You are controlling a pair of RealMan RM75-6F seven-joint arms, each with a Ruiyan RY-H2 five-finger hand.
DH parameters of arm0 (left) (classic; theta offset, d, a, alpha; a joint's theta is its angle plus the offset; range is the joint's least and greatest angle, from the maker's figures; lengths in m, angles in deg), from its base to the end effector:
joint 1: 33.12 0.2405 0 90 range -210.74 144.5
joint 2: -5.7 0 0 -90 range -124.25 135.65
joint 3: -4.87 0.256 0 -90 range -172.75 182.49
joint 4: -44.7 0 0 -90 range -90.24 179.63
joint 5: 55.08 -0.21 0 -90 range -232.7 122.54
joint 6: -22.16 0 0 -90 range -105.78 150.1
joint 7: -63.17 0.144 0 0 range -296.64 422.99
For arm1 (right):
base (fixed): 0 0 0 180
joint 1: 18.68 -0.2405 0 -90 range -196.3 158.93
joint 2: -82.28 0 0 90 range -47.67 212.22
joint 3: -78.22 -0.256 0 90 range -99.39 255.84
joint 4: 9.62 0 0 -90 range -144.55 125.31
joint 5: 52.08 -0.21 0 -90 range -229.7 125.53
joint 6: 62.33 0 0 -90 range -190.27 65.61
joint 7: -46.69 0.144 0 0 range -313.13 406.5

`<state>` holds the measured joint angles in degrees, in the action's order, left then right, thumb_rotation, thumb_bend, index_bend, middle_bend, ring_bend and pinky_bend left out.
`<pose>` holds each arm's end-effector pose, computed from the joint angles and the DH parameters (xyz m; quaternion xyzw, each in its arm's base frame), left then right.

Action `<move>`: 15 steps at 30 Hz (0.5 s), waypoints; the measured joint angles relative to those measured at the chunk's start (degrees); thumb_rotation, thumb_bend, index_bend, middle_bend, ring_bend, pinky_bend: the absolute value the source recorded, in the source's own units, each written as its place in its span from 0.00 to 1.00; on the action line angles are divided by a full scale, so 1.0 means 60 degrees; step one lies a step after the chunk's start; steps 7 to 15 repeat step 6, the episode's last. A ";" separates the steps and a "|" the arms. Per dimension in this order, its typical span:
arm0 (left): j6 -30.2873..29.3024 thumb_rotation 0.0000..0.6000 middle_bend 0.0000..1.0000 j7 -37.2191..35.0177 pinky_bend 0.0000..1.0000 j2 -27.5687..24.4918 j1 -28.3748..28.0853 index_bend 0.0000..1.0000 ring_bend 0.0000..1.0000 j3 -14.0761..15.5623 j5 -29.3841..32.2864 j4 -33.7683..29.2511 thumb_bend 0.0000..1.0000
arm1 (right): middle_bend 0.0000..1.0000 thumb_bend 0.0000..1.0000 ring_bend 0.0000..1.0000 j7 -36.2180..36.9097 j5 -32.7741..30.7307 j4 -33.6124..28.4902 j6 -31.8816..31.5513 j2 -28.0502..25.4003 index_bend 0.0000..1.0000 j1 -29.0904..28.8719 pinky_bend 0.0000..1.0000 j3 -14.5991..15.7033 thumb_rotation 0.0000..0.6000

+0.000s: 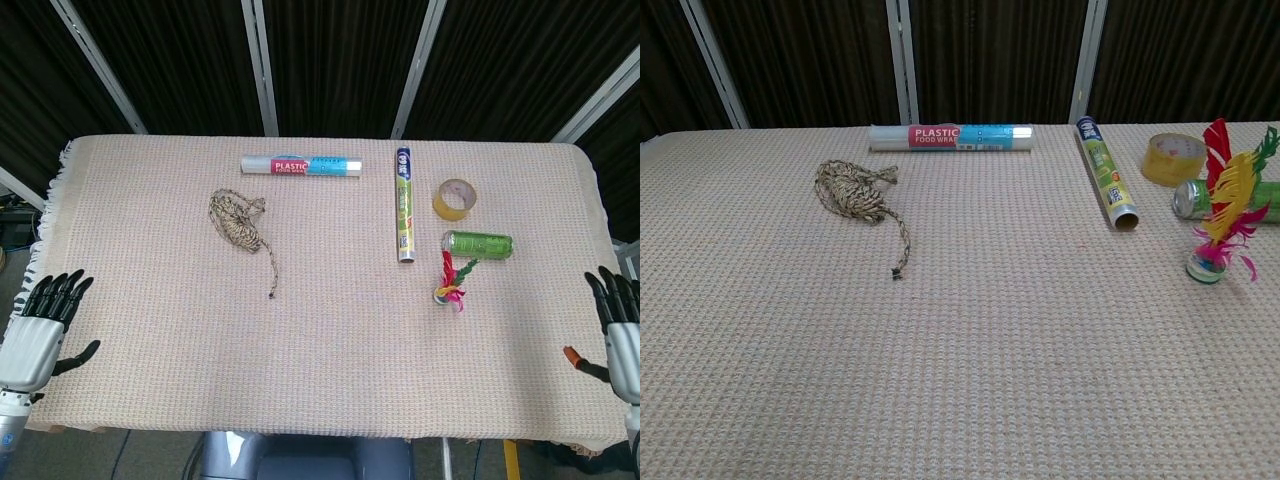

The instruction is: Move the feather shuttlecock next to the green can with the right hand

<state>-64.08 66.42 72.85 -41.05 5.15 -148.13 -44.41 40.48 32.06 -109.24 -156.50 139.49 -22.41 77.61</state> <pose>-0.2948 0.1849 0.1353 -0.6569 -0.3338 -0.3977 0.5467 -0.2963 -0.1646 0.2028 0.5749 -0.3341 0.3788 0.6437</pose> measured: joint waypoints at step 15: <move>-0.0085 1.00 0.00 -0.0060 0.00 -0.0048 0.0034 0.00 0.00 0.0053 -0.0124 -0.0043 0.24 | 0.00 0.08 0.00 -0.0447 0.0691 0.0270 -0.1059 0.0806 0.00 0.0855 0.00 0.0349 1.00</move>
